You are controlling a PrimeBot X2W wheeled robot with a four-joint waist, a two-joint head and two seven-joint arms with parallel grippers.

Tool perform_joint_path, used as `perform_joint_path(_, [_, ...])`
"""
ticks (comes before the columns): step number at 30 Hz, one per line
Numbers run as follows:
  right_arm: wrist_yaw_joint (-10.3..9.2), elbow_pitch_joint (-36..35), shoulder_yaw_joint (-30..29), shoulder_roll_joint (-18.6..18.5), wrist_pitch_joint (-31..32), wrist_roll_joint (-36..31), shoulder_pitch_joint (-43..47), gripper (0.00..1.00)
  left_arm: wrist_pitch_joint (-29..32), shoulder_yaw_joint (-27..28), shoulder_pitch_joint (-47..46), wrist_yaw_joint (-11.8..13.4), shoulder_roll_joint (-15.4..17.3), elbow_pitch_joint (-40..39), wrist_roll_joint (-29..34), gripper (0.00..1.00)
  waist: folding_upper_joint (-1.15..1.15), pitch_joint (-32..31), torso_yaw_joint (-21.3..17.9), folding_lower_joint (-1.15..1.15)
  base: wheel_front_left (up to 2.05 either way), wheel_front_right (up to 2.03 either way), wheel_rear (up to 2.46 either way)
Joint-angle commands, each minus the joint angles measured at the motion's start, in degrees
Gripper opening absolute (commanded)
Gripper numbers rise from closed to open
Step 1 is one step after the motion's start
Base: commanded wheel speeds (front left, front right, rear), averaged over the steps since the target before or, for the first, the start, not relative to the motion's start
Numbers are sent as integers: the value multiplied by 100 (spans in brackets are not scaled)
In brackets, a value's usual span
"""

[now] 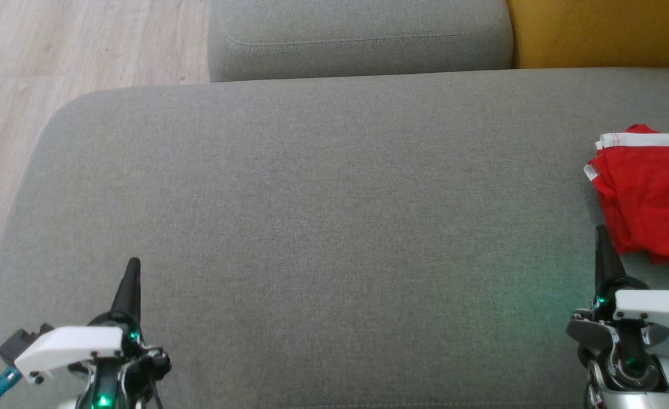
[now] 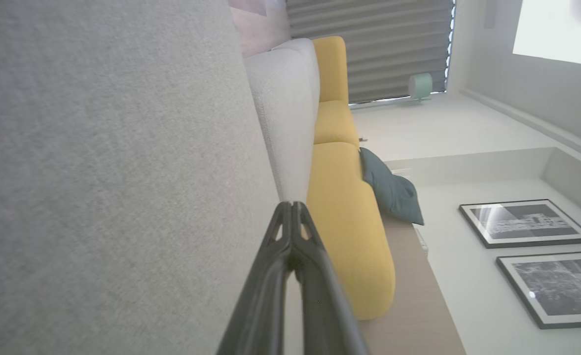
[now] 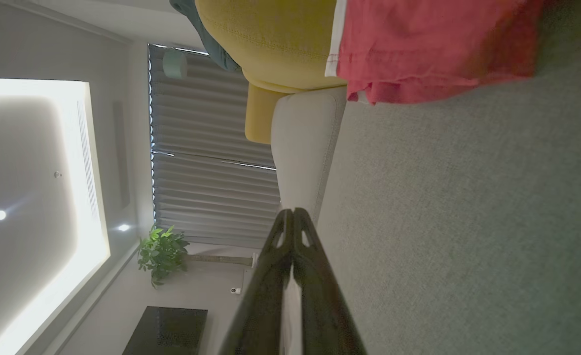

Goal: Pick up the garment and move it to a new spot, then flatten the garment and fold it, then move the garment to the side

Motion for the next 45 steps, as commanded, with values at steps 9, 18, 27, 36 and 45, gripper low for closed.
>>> perform_joint_path(9, [37, -466, -10, -16, 209, 771, 43, 0, 200, 289, -358, -124, 117, -288, -734, 0, 0, -27, -7, 0, 0, 0, 0])
perform_joint_path(18, [39, -583, -62, -14, 302, 1134, 99, 0, 294, 332, -380, -165, 122, -325, -1081, 0, 0, -41, -10, 0, 0, 0, 0])
perform_joint_path(27, [39, -583, -62, -14, 302, 1134, 99, 0, 294, 332, -380, -165, 122, -326, -1081, 0, 0, -41, -10, 0, 0, 0, 0])
perform_joint_path(36, [39, -583, -62, -14, 301, 1134, 99, 0, 294, 332, -380, -165, 122, -326, -1081, 0, 0, -41, -10, 0, 0, 0, 0])
perform_joint_path(45, [39, -583, -62, -14, 301, 1134, 99, 0, 294, 332, -380, -165, 122, -326, -1081, 0, 0, -41, -10, 0, 0, 0, 0])
